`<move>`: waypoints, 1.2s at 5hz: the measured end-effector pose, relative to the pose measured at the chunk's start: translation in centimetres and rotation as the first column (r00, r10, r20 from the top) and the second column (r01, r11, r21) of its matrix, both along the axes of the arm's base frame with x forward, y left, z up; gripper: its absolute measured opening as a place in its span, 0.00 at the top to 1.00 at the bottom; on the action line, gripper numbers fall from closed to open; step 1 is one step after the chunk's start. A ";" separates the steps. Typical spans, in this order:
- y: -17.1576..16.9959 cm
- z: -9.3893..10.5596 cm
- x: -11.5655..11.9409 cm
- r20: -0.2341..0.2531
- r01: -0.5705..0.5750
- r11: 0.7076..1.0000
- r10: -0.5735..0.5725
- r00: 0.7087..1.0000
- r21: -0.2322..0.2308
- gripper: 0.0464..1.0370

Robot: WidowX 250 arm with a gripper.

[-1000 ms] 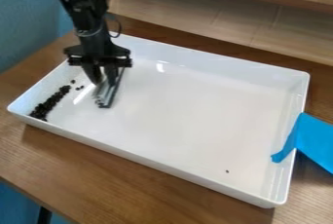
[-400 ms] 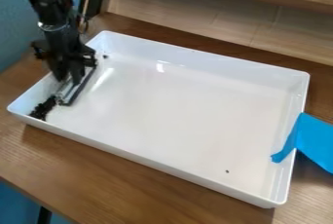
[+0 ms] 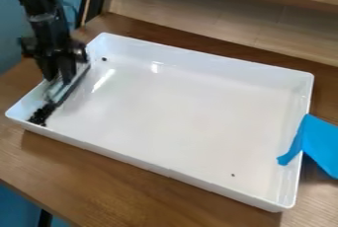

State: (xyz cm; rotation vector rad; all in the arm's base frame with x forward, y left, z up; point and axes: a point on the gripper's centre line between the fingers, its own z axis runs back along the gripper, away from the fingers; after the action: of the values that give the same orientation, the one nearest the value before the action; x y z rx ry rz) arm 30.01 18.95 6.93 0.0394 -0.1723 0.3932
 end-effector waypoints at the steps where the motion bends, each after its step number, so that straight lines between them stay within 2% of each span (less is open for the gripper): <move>1: -3.4 2.8 -0.3 0.028 0.034 0.997 -0.033 0.999 -0.065 0.70; 3: -11.8 6.3 0.5 0.076 0.119 0.988 -0.111 0.991 -0.102 0.70; 4: -16.4 6.5 1.3 0.067 0.151 0.983 -0.145 0.987 -0.100 0.70; 5: -21.0 5.7 2.9 0.062 0.153 0.986 -0.149 0.987 -0.069 0.70; 6: -24.2 4.0 4.5 0.057 0.154 0.988 -0.152 0.987 -0.018 0.70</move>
State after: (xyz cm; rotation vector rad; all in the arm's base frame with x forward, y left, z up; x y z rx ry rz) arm 34.53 -5.26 10.90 -0.0068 -0.2242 0.2430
